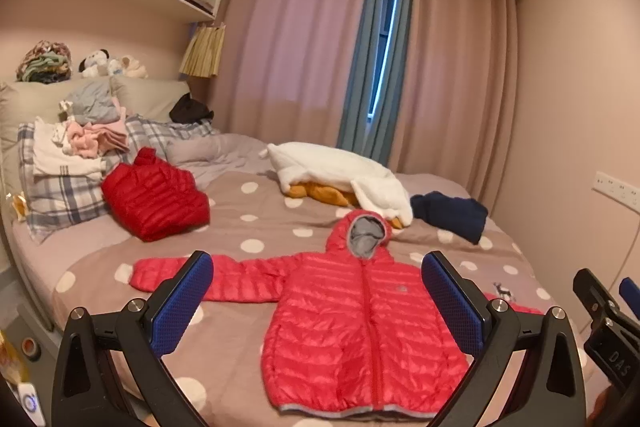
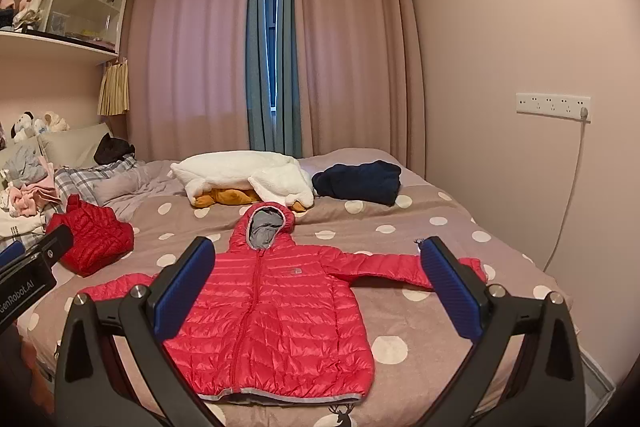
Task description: Fold large clothes
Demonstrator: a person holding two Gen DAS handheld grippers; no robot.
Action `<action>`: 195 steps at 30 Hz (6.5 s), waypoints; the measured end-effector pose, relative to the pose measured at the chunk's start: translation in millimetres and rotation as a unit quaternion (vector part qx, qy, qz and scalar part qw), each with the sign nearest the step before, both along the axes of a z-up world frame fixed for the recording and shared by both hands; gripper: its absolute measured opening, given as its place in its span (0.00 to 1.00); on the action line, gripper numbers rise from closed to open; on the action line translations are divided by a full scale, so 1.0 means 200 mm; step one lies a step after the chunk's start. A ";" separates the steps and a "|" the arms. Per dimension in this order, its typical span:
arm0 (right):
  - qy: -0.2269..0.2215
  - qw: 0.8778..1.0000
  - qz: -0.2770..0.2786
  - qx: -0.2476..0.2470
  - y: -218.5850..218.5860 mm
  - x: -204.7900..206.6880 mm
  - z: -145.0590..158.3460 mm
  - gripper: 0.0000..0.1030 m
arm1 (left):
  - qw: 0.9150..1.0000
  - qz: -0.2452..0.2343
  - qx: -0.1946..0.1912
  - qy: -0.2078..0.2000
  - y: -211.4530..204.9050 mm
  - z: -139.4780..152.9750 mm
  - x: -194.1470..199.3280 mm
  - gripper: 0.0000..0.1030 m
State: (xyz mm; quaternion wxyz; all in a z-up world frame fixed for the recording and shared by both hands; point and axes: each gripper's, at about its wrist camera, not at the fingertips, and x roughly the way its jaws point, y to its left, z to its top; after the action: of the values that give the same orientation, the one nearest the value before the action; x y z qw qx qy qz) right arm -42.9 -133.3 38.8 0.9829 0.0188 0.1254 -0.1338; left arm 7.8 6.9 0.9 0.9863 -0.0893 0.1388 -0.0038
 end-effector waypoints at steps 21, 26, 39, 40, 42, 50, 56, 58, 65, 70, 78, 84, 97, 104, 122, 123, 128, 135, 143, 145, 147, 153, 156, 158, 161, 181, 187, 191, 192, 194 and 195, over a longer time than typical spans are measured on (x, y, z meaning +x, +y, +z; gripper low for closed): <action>-0.004 1.000 0.008 -0.009 0.04 0.01 -0.01 1.00 | 1.000 0.003 0.011 -0.005 0.02 -0.01 -0.02 1.00; 0.002 1.000 0.007 -0.011 0.04 0.03 -0.03 1.00 | 1.000 -0.001 0.008 -0.002 0.02 0.00 -0.01 1.00; 0.008 1.000 0.006 -0.010 0.04 0.04 -0.05 1.00 | 1.000 0.000 0.012 0.007 0.01 0.00 0.00 1.00; 0.009 1.000 0.005 -0.010 0.04 0.04 -0.05 1.00 | 1.000 0.000 0.012 0.007 0.01 0.00 0.00 1.00; 0.008 1.000 0.006 -0.010 0.04 0.04 -0.05 1.00 | 1.000 -0.001 0.012 0.007 0.01 0.00 0.01 1.00; 0.016 1.000 0.010 -0.009 0.04 0.06 -0.06 1.00 | 1.000 0.002 0.020 0.013 0.00 0.00 0.02 1.00; 0.023 1.000 0.014 -0.007 0.05 0.08 -0.07 1.00 | 0.999 0.005 0.024 0.021 -0.01 -0.02 0.03 1.00; 0.028 0.999 0.015 -0.007 0.05 0.09 -0.07 1.00 | 0.999 0.005 0.025 0.022 -0.01 -0.02 0.03 1.00; 0.029 0.999 0.023 -0.010 0.06 0.09 -0.06 1.00 | 0.999 0.004 0.025 0.019 -0.01 -0.01 0.02 1.00; 0.026 0.999 0.026 -0.009 0.05 0.08 -0.06 1.00 | 0.999 0.006 0.028 0.021 -0.02 0.00 0.03 1.00; 0.031 0.999 0.019 -0.012 0.04 0.10 -0.06 1.00 | 0.999 0.007 0.027 0.022 -0.02 0.00 0.04 1.00; 0.033 0.999 0.022 -0.014 0.04 0.10 -0.05 1.00 | 0.999 0.002 0.028 0.023 -0.02 0.00 0.04 1.00; 0.038 0.999 0.019 -0.016 0.05 0.11 -0.06 1.00 | 0.999 -0.001 0.027 0.026 -0.02 -0.01 0.04 1.00; 0.040 0.999 0.021 -0.016 0.05 0.12 -0.07 1.00 | 0.999 0.001 0.028 0.027 -0.02 -0.01 0.04 1.00; 0.044 0.999 0.018 -0.010 0.04 0.14 -0.09 1.00 | 0.999 0.003 0.029 0.038 0.00 -0.02 0.05 1.00; 0.044 0.999 0.017 -0.009 0.04 0.14 -0.10 1.00 | 0.999 0.002 0.028 0.038 -0.01 -0.02 0.05 1.00; 0.048 0.999 0.010 -0.006 0.03 0.14 -0.10 1.00 | 0.999 -0.005 0.032 0.042 -0.02 -0.03 0.06 1.00; 0.053 0.999 0.005 -0.009 0.02 0.15 -0.11 1.00 | 0.998 -0.008 0.034 0.052 -0.02 -0.04 0.08 1.00; 0.059 0.998 0.013 0.010 -0.02 0.23 -0.14 1.00 | 0.997 -0.013 -0.024 0.070 0.08 -0.08 0.18 1.00; 0.066 0.998 0.005 0.020 -0.06 0.28 -0.17 1.00 | 0.996 -0.003 -0.035 0.079 0.12 -0.10 0.25 1.00; 0.064 0.998 -0.002 0.025 -0.11 0.34 -0.20 1.00 | 0.996 0.010 -0.039 0.085 0.16 -0.13 0.33 1.00; 0.066 0.995 -0.009 0.070 -0.40 0.63 -0.31 1.00 | 0.987 0.022 -0.098 0.122 0.41 -0.28 0.69 1.00; 0.087 0.991 -0.025 0.094 -0.62 0.79 -0.39 1.00 | 0.971 0.037 -0.159 0.174 0.63 -0.44 0.92 1.00; 0.115 0.986 -0.059 0.109 -0.81 0.92 -0.48 1.00 | 0.953 0.060 -0.211 0.207 0.79 -0.59 1.05 1.00; 0.155 0.975 -0.110 0.118 -1.07 1.04 -0.62 1.00 | 0.919 0.076 -0.306 0.238 1.03 -0.84 1.18 1.00; 0.153 0.888 -0.289 0.325 -1.86 0.97 -1.16 0.99 | 0.822 0.054 -0.538 0.182 1.54 -1.38 1.39 0.92; 0.066 0.859 -0.292 0.416 -1.89 0.87 -1.28 0.97 | 0.801 0.116 -0.556 0.189 1.60 -1.56 1.35 0.15; 0.011 0.845 -0.239 0.478 -1.89 0.87 -1.33 0.72 | 0.809 0.128 -0.544 0.181 1.58 -1.53 1.34 0.14; 0.000 0.833 -0.231 0.502 -1.89 0.87 -1.35 0.62 | 0.814 0.134 -0.535 0.183 1.57 -1.52 1.34 0.14; -0.006 0.817 -0.244 0.522 -1.90 0.87 -1.40 0.42 | 0.824 0.147 -0.516 0.182 1.56 -1.50 1.36 0.14; -0.009 0.811 -0.252 0.528 -1.90 0.87 -1.43 0.28 | 0.827 0.153 -0.510 0.180 1.55 -1.49 1.35 0.14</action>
State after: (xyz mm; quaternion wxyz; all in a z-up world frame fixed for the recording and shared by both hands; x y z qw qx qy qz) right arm 131.9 -512.9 -247.6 0.7547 0.5671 0.1583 -0.2893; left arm 278.6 317.1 -297.5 0.7460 -0.5986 0.2765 0.0935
